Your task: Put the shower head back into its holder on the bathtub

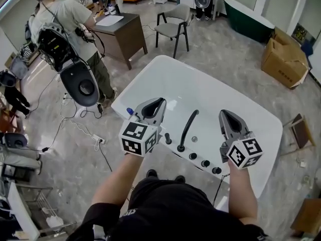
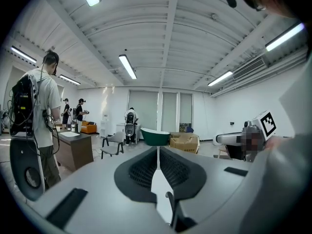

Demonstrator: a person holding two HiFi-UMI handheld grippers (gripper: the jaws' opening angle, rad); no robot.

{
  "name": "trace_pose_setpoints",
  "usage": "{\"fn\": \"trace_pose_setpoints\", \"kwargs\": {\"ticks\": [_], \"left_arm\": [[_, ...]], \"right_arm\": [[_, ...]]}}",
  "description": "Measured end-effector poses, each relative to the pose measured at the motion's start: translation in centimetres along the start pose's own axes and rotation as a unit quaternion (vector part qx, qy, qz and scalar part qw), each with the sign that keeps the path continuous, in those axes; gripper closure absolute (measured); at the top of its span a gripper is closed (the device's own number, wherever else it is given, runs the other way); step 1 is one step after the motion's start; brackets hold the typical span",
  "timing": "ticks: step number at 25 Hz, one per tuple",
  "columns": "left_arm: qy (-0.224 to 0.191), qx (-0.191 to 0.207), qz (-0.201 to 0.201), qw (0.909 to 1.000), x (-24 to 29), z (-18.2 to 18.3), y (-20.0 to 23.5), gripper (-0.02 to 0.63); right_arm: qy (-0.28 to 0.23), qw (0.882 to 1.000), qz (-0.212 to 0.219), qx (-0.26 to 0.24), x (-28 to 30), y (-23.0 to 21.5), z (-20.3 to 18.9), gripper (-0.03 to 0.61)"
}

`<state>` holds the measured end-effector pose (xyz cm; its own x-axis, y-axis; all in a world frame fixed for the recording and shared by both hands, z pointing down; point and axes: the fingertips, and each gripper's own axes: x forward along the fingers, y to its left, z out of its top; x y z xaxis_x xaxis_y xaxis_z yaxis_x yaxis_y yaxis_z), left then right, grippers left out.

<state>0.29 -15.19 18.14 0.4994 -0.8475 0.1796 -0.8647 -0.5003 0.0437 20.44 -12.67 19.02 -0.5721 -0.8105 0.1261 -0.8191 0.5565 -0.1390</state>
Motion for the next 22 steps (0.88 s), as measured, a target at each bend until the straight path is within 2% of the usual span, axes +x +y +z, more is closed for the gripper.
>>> {"fn": "trace_pose_setpoints", "kwargs": {"ticks": [6,9,13,19,22], "left_arm": [[-0.027,-0.016,-0.006,0.9995,-2.4,2.0,2.4,0.588],[-0.039,-0.003,-0.007,0.9992,-4.3,2.8,3.7,0.588],[-0.048,0.014,0.008,0.9987,-7.1,3.2,6.7,0.591],[-0.041,-0.005,0.044,0.9982,-9.7,0.7,11.4,0.592],[-0.031,-0.022,0.057,0.9977,-9.8,-1.1,13.3,0.592]], "right_arm": [[-0.055,0.998,-0.005,-0.003,-0.3,2.5,3.4,0.566],[-0.088,0.996,0.001,0.009,-0.7,4.0,4.1,0.566],[-0.102,0.995,-0.005,0.019,-0.2,6.5,4.3,0.566],[-0.11,0.991,-0.058,-0.051,2.1,9.1,4.3,0.568],[-0.106,0.99,-0.063,-0.065,3.8,10.3,3.8,0.568]]}}
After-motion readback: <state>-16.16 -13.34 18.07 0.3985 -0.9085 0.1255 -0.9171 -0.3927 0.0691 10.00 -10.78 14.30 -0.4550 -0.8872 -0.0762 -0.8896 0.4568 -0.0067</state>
